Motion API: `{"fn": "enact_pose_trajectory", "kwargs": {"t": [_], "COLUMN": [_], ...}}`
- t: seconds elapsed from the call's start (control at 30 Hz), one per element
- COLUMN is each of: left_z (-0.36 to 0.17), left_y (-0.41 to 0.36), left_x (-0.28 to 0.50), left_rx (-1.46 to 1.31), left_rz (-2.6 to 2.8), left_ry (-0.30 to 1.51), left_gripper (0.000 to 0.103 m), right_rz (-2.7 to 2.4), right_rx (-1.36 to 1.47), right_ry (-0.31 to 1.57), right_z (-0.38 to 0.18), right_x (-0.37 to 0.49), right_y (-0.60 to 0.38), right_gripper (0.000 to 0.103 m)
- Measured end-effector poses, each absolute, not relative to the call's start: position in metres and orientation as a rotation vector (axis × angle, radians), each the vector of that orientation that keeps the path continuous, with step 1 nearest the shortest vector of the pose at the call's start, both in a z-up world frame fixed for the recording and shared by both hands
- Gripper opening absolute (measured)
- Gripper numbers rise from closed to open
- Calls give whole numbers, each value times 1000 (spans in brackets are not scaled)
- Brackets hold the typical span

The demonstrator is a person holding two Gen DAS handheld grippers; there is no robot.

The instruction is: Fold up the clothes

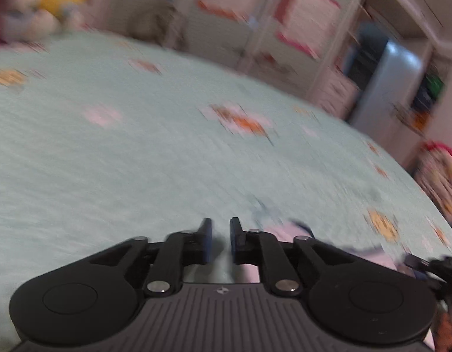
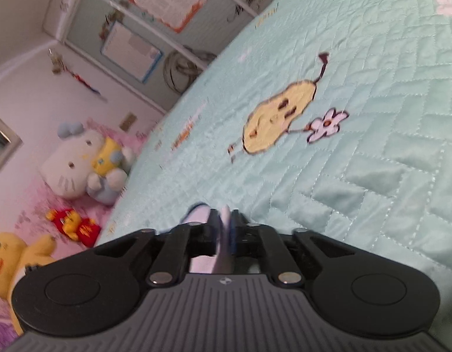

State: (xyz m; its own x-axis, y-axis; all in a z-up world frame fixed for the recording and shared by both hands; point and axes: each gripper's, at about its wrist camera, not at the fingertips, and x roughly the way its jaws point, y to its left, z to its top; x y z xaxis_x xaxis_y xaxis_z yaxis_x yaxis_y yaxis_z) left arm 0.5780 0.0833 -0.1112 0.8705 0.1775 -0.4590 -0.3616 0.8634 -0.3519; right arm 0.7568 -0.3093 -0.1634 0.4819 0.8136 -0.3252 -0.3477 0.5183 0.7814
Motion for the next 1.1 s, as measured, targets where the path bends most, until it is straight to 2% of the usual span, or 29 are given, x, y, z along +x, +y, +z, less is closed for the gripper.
{"fn": "enact_pose_trajectory", "kwargs": {"t": [0.07,0.1,0.13,0.2,0.27,0.33,0.4,0.43,0.47,0.5,0.57,0.7,0.77,0.8,0.83,0.87,0.9,0.93,1.03,1.1], "left_z": [-104,-101,-98,-98,-114,-131,-141,-144,-146,-148,-148,-144,-138,-129,-118,-105,-91,-80,-57,-57], "left_y": [70,63,55,39,29,30,39,43,46,48,47,45,42,38,34,30,27,22,0,-24], "left_x": [567,562,558,552,556,557,554,553,552,552,552,553,551,549,543,529,509,486,414,368], "left_rx": [-439,-434,-429,-400,-345,-338,-400,-427,-449,-462,-465,-462,-437,-400,-363,-354,-369,-384,-388,-366], "left_rz": [176,108,40,-69,-72,-59,-59,-62,-63,-59,-55,-39,-10,28,76,117,141,130,-5,-95], "left_ry": [434,448,461,502,565,577,540,535,531,530,526,535,560,589,607,591,556,530,512,574], "left_gripper": [13,13,17,26,26,19,18,17,14,10,10,7,9,9,7,9,23,32,37,38], "right_rz": [797,803,808,1012,1237,1295,1249,1215,1181,1147,1096,1033,920,817,725,674,667,676,790,866], "right_rx": [748,769,789,823,820,682,587,547,508,469,418,525,639,709,767,818,874,934,932,896], "right_ry": [668,621,573,575,615,741,816,844,872,899,936,866,803,765,728,691,656,621,673,771], "right_z": [-155,-151,-147,-141,-138,-145,-152,-156,-159,-163,-169,-171,-172,-171,-169,-164,-158,-151,-132,-128], "right_x": [749,746,742,740,739,735,736,736,737,738,739,742,738,731,722,707,686,663,585,527], "right_y": [-318,-323,-327,-321,-308,-280,-266,-260,-255,-249,-242,-260,-284,-302,-321,-340,-359,-379,-423,-436], "right_gripper": [25,24,20,17,18,18,18,3,0,0,0,0,5,22,32,32,32,32,38,39]}}
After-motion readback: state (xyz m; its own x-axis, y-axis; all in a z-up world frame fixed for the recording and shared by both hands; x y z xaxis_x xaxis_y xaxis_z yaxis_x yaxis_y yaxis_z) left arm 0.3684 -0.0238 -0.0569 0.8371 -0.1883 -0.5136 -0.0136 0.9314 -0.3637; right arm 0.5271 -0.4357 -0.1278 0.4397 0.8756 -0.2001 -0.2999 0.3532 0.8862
